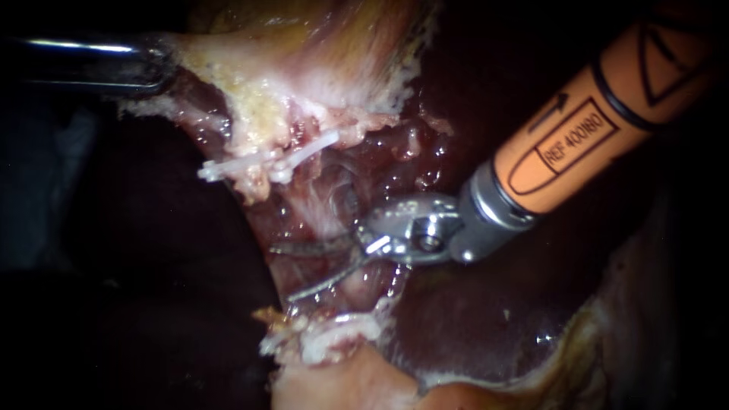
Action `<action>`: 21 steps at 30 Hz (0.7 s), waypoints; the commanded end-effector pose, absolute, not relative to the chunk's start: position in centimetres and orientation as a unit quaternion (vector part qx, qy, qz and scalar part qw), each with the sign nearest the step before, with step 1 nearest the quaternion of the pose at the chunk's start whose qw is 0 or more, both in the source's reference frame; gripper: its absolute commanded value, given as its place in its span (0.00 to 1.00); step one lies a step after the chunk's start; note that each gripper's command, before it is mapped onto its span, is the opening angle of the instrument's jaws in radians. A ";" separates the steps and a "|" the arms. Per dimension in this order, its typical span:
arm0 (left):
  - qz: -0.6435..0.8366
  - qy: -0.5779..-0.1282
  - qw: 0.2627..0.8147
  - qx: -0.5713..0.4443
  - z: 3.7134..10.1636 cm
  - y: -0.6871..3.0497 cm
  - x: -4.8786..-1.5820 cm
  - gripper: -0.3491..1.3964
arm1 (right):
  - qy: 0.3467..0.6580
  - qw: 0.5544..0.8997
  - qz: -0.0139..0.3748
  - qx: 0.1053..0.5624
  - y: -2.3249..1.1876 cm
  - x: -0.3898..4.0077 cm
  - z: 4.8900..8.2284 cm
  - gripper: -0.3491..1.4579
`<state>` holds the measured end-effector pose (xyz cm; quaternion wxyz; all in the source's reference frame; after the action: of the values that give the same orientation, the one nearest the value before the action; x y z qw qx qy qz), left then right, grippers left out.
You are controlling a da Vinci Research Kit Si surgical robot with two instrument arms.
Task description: Go back from the cut right tube
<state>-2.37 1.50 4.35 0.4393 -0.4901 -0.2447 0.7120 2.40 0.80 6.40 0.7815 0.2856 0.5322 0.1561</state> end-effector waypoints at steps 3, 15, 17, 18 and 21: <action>0.712 -0.245 0.439 -0.490 4.36 1.50 -2.37 0.00 | 0.487 0.830 0.130 0.238 0.82 2.23 6.27 0.99; 0.712 -0.245 0.439 -0.490 4.37 1.51 -2.36 0.00 | 0.428 0.875 0.136 0.178 1.07 1.19 5.82 0.99; 0.712 -0.245 0.438 -0.490 4.38 1.51 -2.36 0.00 | 0.423 0.879 0.137 0.172 1.08 1.07 5.80 0.99; 0.712 -0.245 0.438 -0.491 4.38 1.50 -2.36 0.00 | 0.420 0.880 0.138 0.172 1.08 1.02 5.79 0.99; 0.712 -0.244 0.438 -0.491 4.41 1.50 -2.38 0.00 | 0.415 0.883 0.140 0.168 1.12 0.92 5.78 0.99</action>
<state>-2.38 1.50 4.42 0.4381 -0.4910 -0.2444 0.7123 0.90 1.14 5.77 0.8836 0.1671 0.4145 0.1398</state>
